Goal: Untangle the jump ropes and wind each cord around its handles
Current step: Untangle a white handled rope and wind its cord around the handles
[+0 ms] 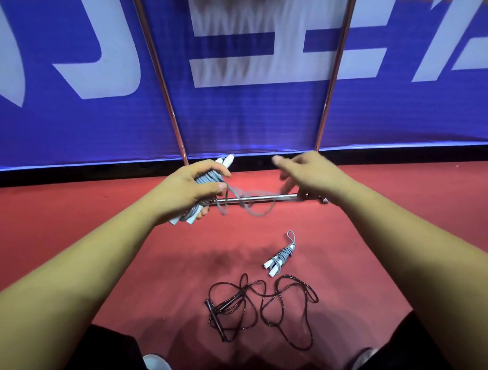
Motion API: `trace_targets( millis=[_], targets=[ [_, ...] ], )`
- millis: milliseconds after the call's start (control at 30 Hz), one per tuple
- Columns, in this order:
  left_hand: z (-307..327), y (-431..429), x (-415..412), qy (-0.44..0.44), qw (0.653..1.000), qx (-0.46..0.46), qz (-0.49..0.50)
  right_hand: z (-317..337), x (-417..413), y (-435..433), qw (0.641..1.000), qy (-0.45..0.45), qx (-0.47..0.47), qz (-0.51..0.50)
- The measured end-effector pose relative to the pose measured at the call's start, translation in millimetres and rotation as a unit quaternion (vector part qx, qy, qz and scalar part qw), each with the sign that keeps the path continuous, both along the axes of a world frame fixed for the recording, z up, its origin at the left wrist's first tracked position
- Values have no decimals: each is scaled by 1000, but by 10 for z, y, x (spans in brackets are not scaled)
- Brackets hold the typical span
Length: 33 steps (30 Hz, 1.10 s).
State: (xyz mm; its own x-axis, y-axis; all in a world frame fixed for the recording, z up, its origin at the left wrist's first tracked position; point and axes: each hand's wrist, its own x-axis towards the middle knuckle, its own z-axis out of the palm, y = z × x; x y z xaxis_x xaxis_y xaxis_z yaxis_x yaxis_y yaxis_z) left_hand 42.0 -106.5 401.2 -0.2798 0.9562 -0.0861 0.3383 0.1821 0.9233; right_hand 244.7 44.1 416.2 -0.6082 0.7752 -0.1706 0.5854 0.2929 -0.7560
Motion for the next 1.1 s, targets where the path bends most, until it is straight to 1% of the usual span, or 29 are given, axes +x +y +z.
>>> trace_targets(
  millis=[33,67,133,233,333,367,400,467,500,533,567,600,633,667,700,733,800,867,933,967,1033,1100],
  targets=[
    [3,7,-11,-22,1000,8,15,17,4,-59,997,-37,17,63],
    [6,6,-33,-38,999,15,29,37,0,-128,992,-46,19,118],
    [16,3,-73,-45,998,21,44,73,-3,-228,981,-23,-2,193],
    [36,-20,-101,-45,998,16,31,91,-30,-240,962,9,-40,268],
    [28,-27,-92,-53,998,5,18,61,-50,-228,946,-19,-83,313],
    [23,-25,-90,-57,998,2,19,38,-65,-230,943,-30,-75,323],
    [17,-23,-85,-66,998,-1,21,9,-81,-219,941,-42,-43,332],
    [7,-16,-74,-97,995,-3,27,-35,-115,-193,940,-86,85,319],
    [5,-8,-67,-112,993,-2,28,-67,-147,-193,945,-84,126,289],
    [3,-1,-60,-124,992,-1,27,-93,-176,-205,959,-51,115,253],
    [5,3,-46,-135,991,1,24,-105,-202,-245,975,12,50,216],
    [6,9,-33,-148,989,6,23,-109,-224,-297,978,91,-40,185],
    [14,15,-23,-159,987,11,23,-104,-242,-351,965,157,-136,160],
    [19,18,-21,-166,986,15,25,-104,-258,-390,946,194,-215,144],
    [26,16,-25,-171,985,17,28,-105,-274,-419,937,195,-250,145],
    [29,17,-32,-178,983,19,31,-117,-283,-444,945,167,-234,158],
    [31,19,-48,-204,978,18,28,-162,-300,-511,965,115,-160,172],
    [31,25,-48,-221,975,17,15,-195,-315,-528,969,108,-151,162],
    [41,31,-44,-220,975,20,13,-200,-313,-520,973,79,-124,177],
    [52,33,-52,-220,975,25,22,-198,-299,-498,975,58,-108,186],
    [75,33,-118,-225,972,45,56,-172,-268,-443,978,46,-85,184],
    [99,29,-231,-233,964,75,108,-171,-232,-359,987,51,-70,138]
  ],
)
